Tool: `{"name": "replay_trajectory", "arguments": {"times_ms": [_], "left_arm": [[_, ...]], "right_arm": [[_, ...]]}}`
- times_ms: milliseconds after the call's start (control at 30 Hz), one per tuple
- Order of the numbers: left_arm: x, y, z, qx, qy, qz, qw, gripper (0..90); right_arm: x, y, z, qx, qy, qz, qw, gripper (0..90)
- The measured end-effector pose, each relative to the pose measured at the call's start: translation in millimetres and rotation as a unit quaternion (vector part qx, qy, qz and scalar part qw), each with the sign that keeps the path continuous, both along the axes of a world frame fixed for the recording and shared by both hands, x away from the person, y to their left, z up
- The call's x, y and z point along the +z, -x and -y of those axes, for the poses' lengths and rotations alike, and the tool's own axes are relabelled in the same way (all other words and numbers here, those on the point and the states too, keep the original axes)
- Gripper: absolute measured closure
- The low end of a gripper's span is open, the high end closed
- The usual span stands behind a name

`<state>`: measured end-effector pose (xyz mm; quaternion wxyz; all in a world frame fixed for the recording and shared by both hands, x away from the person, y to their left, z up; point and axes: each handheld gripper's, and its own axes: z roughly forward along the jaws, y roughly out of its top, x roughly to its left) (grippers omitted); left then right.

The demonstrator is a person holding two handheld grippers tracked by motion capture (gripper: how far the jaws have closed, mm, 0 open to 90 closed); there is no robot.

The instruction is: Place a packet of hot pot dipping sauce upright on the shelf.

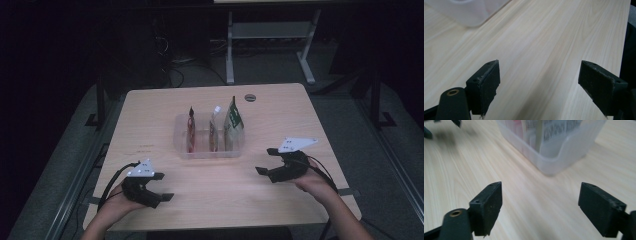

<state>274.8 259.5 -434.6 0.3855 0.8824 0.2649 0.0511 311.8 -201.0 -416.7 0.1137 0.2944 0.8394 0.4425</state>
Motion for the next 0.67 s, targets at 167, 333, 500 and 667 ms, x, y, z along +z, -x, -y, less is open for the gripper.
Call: {"name": "replay_trajectory", "arguments": {"times_ms": [167, 333, 500, 667], "left_arm": [[-6.6, 9.6, -13.5, 0.006, -0.002, 0.002, 1.0000, 17.2], [-13.9, 21.0, -21.6, 0.009, -0.009, -0.001, 0.9999, 17.2], [-15.4, 20.5, -18.6, 0.007, -0.024, 0.002, 0.9997, 17.1], [-14.4, 20.1, -18.2, 0.003, -0.026, 0.005, 0.9996, 17.1]], "right_arm": [[-13.4, 12.9, 9.4, -0.016, 0.014, -0.005, 0.9998, 17.8], [-26.3, 34.9, 25.8, -0.037, 0.015, -0.017, 0.9991, 16.5], [-29.5, 49.8, 36.5, -0.045, 0.032, -0.009, 0.9984, 15.8], [-29.0, 50.1, 38.9, -0.046, 0.030, -0.006, 0.9985, 15.0]]}}
